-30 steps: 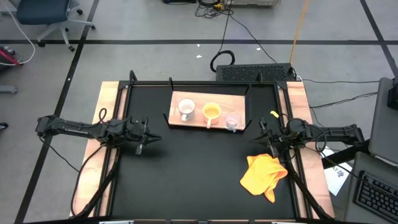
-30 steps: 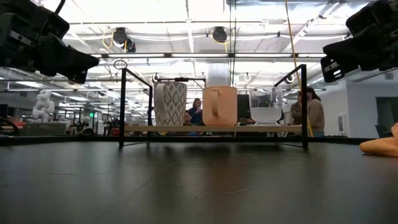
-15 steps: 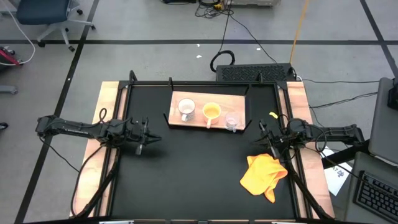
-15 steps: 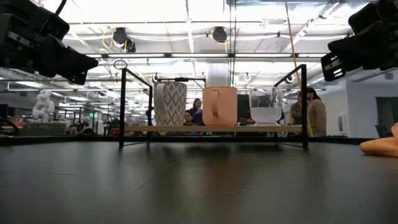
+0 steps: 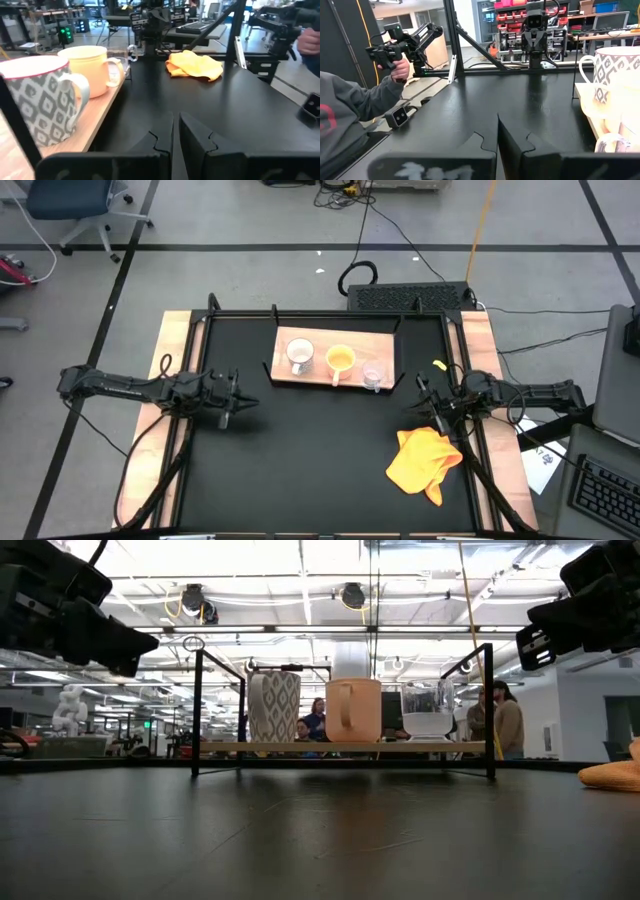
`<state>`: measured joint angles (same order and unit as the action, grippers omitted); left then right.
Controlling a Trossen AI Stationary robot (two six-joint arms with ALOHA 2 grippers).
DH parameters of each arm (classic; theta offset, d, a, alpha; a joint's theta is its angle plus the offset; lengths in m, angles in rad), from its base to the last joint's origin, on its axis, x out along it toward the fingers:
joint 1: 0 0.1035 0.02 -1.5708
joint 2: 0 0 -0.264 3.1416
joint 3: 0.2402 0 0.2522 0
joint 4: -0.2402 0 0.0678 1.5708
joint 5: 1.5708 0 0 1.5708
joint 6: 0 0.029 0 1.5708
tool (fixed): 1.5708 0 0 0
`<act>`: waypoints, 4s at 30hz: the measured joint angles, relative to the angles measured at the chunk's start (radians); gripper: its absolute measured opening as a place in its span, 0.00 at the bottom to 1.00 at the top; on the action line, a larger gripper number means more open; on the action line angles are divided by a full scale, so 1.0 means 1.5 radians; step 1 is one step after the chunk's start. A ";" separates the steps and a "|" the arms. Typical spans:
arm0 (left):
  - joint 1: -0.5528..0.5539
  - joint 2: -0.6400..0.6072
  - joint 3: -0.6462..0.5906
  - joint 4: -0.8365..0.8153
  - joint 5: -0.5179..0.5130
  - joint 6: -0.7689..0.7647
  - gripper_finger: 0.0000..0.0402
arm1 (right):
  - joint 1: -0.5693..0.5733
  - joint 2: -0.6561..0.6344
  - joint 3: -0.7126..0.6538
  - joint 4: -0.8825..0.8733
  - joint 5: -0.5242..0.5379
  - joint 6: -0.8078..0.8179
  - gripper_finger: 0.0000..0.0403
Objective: Stack small to large cups/mugs on shelf
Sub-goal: Return to Home Position
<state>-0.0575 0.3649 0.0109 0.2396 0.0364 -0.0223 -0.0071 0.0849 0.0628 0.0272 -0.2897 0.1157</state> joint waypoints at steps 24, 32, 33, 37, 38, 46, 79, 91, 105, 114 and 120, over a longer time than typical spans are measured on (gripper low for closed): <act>-0.010 -0.001 0.000 0.067 -0.056 0.061 0.08 | 0.000 0.000 -0.001 0.005 0.036 -0.049 0.00; -0.010 0.000 0.000 0.051 -0.019 0.043 0.08 | 0.000 0.000 -0.001 0.004 0.036 -0.056 0.00; -0.010 0.000 0.000 0.051 -0.019 0.043 0.08 | 0.000 0.000 -0.001 0.004 0.036 -0.056 0.00; -0.010 -0.001 0.000 0.051 -0.019 0.043 0.08 | 0.000 0.000 -0.001 0.004 0.035 -0.056 0.00; -0.010 -0.001 0.000 0.051 -0.020 0.044 0.08 | 0.000 0.000 -0.001 0.004 0.036 -0.056 0.00; -0.010 -0.001 0.000 0.046 -0.023 0.044 0.08 | 0.000 0.000 -0.001 0.004 0.035 -0.056 0.00; -0.010 0.000 0.000 0.017 -0.008 0.013 0.08 | 0.000 0.000 -0.001 0.007 0.035 -0.046 0.00; -0.010 -0.001 0.000 0.017 -0.008 0.012 0.08 | 0.000 0.000 -0.001 0.008 0.035 -0.050 0.00; -0.010 -0.001 0.000 0.017 -0.008 0.012 0.08 | 0.000 0.000 -0.001 0.009 0.035 -0.050 0.00; -0.010 0.000 0.000 0.017 -0.008 0.012 0.08 | 0.000 0.000 -0.001 0.009 0.035 -0.050 0.00; -0.010 -0.001 0.000 0.017 -0.008 0.012 0.08 | 0.000 0.000 -0.001 0.009 0.035 -0.050 0.00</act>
<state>-0.0723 0.3641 0.0109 0.2657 0.0250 -0.0044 -0.0067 0.0853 0.0616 0.0406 -0.2375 0.0402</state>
